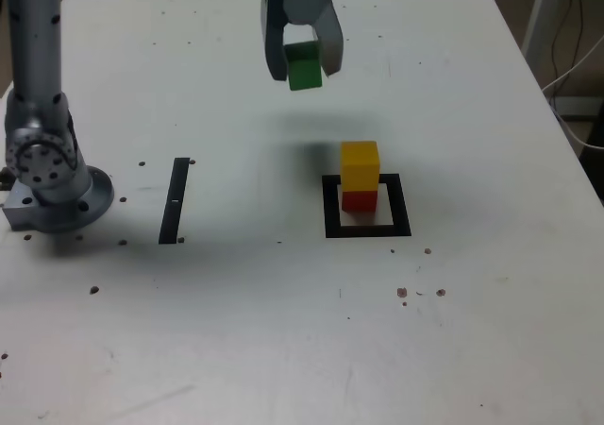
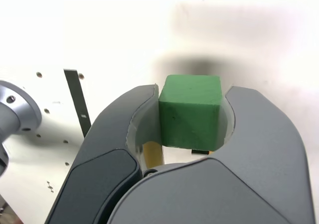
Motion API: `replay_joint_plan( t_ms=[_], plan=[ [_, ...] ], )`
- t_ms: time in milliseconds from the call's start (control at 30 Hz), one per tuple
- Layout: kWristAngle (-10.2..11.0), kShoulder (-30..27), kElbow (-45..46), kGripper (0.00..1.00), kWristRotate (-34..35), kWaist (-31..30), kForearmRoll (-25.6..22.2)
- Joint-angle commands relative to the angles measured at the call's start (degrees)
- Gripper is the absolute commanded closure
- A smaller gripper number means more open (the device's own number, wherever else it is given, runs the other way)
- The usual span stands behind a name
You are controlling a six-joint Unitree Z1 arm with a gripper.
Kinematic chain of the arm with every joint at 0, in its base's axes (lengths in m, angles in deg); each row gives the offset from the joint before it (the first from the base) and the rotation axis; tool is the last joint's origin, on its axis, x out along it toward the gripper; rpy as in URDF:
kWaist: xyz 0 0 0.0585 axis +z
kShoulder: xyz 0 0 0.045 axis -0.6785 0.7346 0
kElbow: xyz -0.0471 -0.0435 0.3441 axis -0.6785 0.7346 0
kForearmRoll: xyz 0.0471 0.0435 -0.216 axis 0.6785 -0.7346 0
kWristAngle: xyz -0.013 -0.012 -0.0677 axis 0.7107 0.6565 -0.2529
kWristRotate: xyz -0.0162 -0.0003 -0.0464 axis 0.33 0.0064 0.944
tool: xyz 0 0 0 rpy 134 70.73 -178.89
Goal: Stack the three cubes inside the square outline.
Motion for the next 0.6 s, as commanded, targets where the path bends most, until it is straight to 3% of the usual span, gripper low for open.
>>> replay_joint_plan(
  t_ms=[0, 367, 567],
  plan=[
    [-0.14, -0.48, -0.43, 0.77, 1.13, -1.95, -0.19],
    [-0.94, 1.66, -5.55, 0.77, 5.72, -11.60, -2.25],
    [-2.42, 4.55, -10.10, 0.77, 6.80, -14.75, -4.75]
  ],
)
